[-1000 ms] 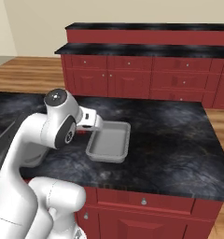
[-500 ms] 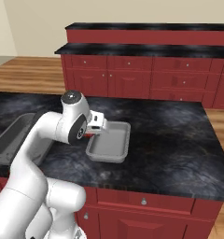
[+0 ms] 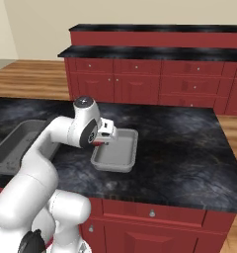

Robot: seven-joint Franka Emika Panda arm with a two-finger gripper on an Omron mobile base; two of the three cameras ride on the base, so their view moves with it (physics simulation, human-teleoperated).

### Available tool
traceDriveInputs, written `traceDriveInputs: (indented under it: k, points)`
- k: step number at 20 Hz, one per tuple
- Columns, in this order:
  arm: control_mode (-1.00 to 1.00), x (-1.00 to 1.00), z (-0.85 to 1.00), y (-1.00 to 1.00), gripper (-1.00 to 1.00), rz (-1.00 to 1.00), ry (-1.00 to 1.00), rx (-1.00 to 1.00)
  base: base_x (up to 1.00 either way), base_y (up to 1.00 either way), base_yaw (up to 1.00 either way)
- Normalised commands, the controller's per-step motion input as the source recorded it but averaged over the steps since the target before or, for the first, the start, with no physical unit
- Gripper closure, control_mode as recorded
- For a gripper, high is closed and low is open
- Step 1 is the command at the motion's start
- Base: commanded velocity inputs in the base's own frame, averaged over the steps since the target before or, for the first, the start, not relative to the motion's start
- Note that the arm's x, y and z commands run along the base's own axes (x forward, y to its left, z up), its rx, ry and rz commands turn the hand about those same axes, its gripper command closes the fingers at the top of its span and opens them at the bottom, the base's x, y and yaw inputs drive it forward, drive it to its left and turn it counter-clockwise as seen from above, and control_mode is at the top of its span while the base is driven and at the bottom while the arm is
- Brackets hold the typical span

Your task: Place one onion and one steak in each tupperware on the nearby counter, to pack two identical lunches.

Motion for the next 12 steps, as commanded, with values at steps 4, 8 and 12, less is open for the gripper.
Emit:
traceDriveInputs:
  k: [4,8,12]
  points:
    - [-1.0,0.19,-0.52,0.0,1.0,0.0,-0.03,0.0,0.0,0.0,0.0]
    - [-1.0,0.27,-0.46,0.0,1.0,0.0,-0.01,0.0,0.0,0.0,0.0]
    - [-1.0,0.32,-0.31,0.0,1.0,0.0,0.0,0.0,0.0,0.0,0.0]
